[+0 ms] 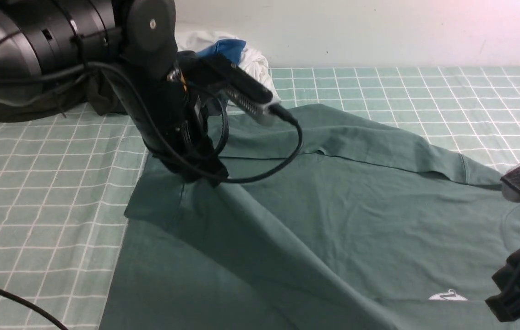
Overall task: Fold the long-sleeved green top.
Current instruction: Use the left arm to drag and place the cuff at the centered position on the left edge of the fabric, then use the left arm to clamp the cuff farthest from it
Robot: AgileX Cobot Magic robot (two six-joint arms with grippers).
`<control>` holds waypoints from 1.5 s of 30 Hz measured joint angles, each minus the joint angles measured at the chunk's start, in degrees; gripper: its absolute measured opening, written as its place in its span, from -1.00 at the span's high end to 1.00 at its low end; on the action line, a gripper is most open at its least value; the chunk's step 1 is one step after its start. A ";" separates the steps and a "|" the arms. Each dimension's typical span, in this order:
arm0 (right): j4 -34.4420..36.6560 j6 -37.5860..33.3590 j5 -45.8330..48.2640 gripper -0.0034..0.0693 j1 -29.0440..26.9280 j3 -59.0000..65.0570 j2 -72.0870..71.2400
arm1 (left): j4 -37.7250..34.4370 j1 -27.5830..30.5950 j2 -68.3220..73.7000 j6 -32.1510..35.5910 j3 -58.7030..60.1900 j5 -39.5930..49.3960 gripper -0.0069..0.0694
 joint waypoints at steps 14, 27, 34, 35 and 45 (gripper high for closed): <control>-2.75 3.65 -0.90 0.94 0.00 0.00 0.00 | 0.30 7.33 16.56 0.00 -4.41 -1.34 0.69; -4.45 5.51 -6.09 0.83 0.00 0.00 0.00 | 5.10 12.00 26.18 -12.09 -18.85 -3.90 -0.10; -8.97 10.65 -11.58 0.62 0.00 0.00 0.04 | 2.73 16.19 33.18 -16.08 -26.20 -9.01 -0.20; -9.49 11.28 -11.99 0.61 0.00 0.00 0.04 | 2.48 16.41 34.04 -16.63 -26.69 -10.04 -0.20; -10.67 12.32 -13.07 0.57 0.00 0.00 0.04 | -0.98 16.78 40.63 -18.03 -27.82 -21.22 -0.20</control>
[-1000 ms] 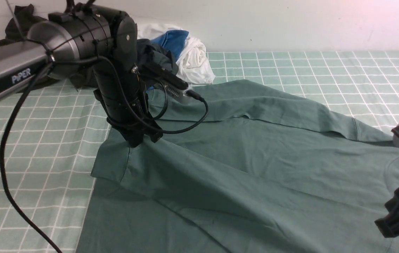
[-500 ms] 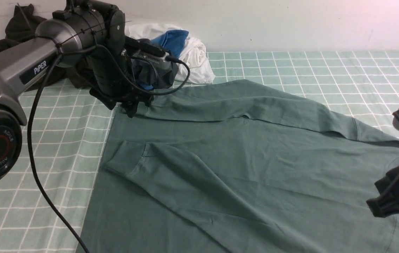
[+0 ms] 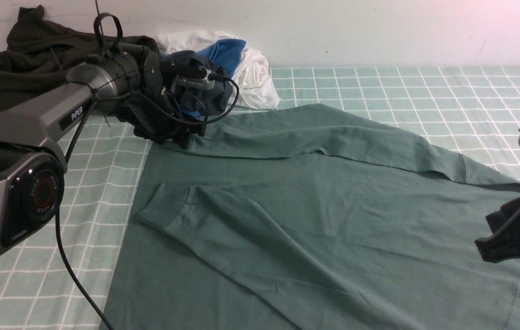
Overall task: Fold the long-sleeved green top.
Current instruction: Use the left arm to clamp the cuff farthest from it, then use the left arm to drag and drop the cuff onto the cuff closest to the left arm
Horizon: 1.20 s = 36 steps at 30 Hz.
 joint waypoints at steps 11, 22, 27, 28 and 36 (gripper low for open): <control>-0.05 0.06 -0.44 0.57 0.00 0.00 0.00 | -0.90 0.00 0.38 0.32 -0.56 -0.36 0.47; 0.01 0.06 -0.44 0.57 0.00 0.00 0.00 | -1.09 -0.05 -3.83 5.13 -0.56 5.59 0.79; -0.88 0.06 -0.45 0.57 0.00 0.00 0.00 | -1.14 -0.89 -11.41 5.60 -0.56 11.23 0.79; -1.02 0.06 -0.51 0.57 0.00 0.00 0.00 | -1.14 -1.03 -11.77 5.60 -0.56 11.88 0.79; -1.39 0.06 -0.55 0.57 0.00 0.00 0.00 | -2.59 -4.55 -28.54 5.59 7.51 23.31 0.79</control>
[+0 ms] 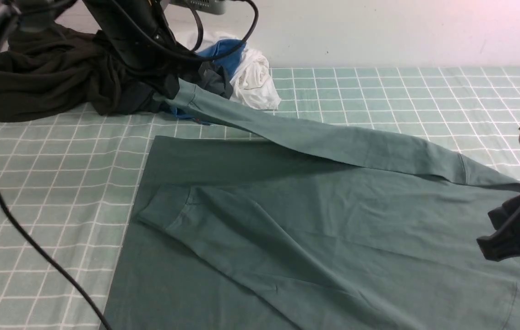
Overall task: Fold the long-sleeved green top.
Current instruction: Use the left arm to drag and drop the cuff onto the cuff closest to the left arm, then use both arms simultaneously to clamp the lower edge of the clothing fabric
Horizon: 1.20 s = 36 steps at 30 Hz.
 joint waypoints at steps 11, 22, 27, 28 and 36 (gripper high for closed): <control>3.38 0.00 0.25 0.56 0.00 0.00 -1.50 | -2.01 -6.18 -24.48 -2.44 42.86 -9.53 0.79; 10.73 -5.66 6.19 0.42 0.00 0.00 -1.84 | 0.06 -8.93 -26.08 -2.81 62.28 -21.41 0.64; 19.65 -12.39 10.94 0.20 0.00 0.00 -2.92 | 2.02 -8.93 -26.19 -2.40 62.37 -17.59 0.16; 22.03 -14.51 12.45 0.12 0.25 0.00 -3.16 | 2.16 -9.06 -26.20 -1.31 62.37 -15.05 0.03; 29.64 -23.39 22.13 -0.09 7.74 0.00 -3.43 | 2.59 -17.69 -28.97 4.12 63.60 -2.74 -0.33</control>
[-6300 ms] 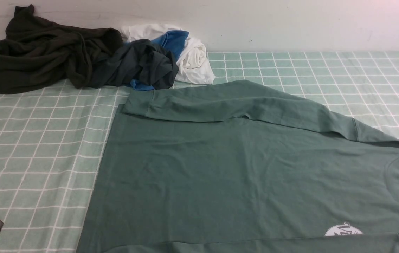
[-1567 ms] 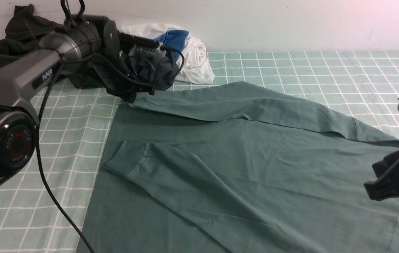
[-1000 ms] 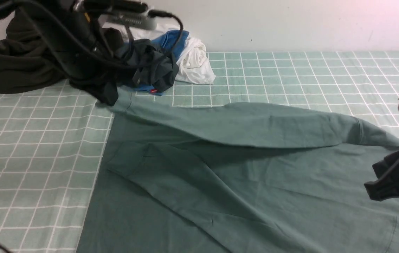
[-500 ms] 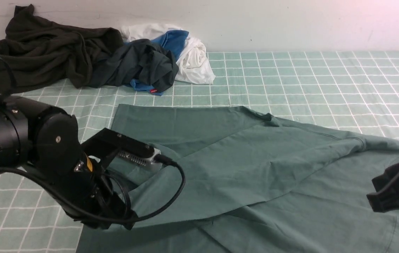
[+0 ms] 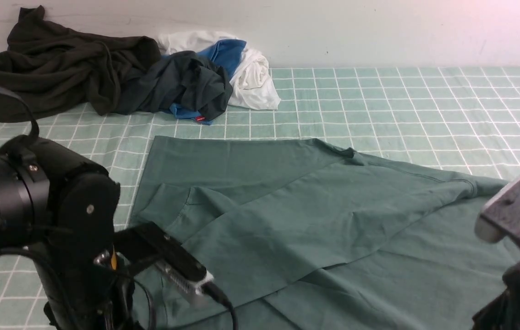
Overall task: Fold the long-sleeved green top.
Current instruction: Use both arms simultaneously to clamp the lower edge of the clothing fabric
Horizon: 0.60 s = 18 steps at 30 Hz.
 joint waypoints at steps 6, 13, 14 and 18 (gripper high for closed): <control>-3.38 -0.78 1.44 -0.10 4.76 0.00 -0.18 | -0.59 -11.33 -0.85 7.94 10.90 -6.17 -0.34; -4.49 -0.64 -0.92 -0.10 4.76 0.00 -0.29 | 0.76 -13.49 -0.85 10.82 19.06 -19.72 -0.34; -4.49 -0.64 -0.98 -0.10 4.76 0.00 -0.29 | 1.21 -13.49 -0.85 10.82 19.42 -21.32 -0.34; -4.53 -0.64 -0.98 -0.10 4.76 0.00 -0.29 | 3.08 -13.51 -1.10 8.20 19.83 -22.96 -0.33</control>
